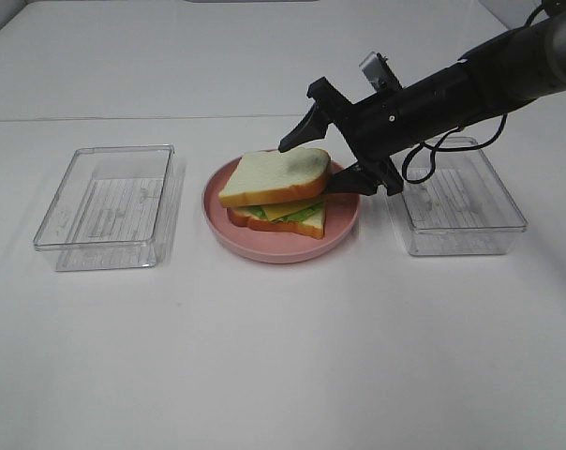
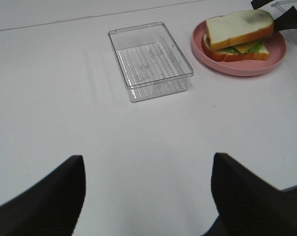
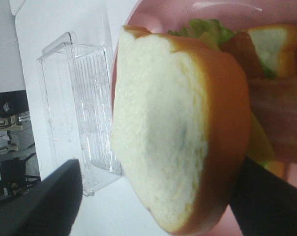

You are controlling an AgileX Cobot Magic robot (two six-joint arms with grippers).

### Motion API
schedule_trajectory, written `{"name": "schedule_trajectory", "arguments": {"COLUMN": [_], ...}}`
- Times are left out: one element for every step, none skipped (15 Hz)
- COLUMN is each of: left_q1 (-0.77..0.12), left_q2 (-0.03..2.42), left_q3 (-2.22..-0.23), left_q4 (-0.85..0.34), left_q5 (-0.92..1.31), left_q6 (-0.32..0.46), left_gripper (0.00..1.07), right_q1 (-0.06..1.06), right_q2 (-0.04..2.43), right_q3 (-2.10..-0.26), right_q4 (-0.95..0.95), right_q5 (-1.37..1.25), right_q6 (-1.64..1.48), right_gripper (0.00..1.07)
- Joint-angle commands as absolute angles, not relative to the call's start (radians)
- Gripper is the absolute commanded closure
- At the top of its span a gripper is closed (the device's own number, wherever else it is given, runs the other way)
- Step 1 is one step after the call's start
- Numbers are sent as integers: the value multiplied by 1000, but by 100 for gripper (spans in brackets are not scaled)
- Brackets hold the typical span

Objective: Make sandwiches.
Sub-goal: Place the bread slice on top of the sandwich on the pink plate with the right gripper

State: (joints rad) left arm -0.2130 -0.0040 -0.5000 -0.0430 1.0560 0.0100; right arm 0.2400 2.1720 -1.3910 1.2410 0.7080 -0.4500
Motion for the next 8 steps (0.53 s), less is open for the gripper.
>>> {"name": "schedule_trajectory", "arguments": {"left_q1": [-218, -218, -218, -218, -218, -218, -218, -218], "left_q2": [-13, -13, -13, -13, -13, -13, -13, -13], "left_q3": [-498, -498, -498, -498, -498, -498, -498, -498], "left_q4": [-43, -43, -43, -43, -43, -43, -43, -43], "left_q5": [1045, 1045, 1045, 1045, 1045, 1045, 1045, 1045], "left_q6": [13, 13, 13, 13, 13, 13, 13, 13], "left_gripper": [37, 37, 37, 37, 37, 37, 37, 37], "right_q1": [238, 238, 238, 238, 238, 238, 238, 238], "right_q2": [2168, 2168, 2164, 2158, 2145, 2132, 2117, 2101], "right_q3": [-1390, -1390, -1390, -1390, -1390, -1390, -1390, -1390], "right_q4": [1194, 1183, 1160, 1132, 1094, 1052, 1005, 947], "right_q5": [751, 765, 770, 770, 767, 765, 763, 763], "right_q6": [-430, -430, -428, -418, -412, -403, -381, -348], "right_gripper": [31, 31, 31, 31, 31, 31, 31, 31]}}
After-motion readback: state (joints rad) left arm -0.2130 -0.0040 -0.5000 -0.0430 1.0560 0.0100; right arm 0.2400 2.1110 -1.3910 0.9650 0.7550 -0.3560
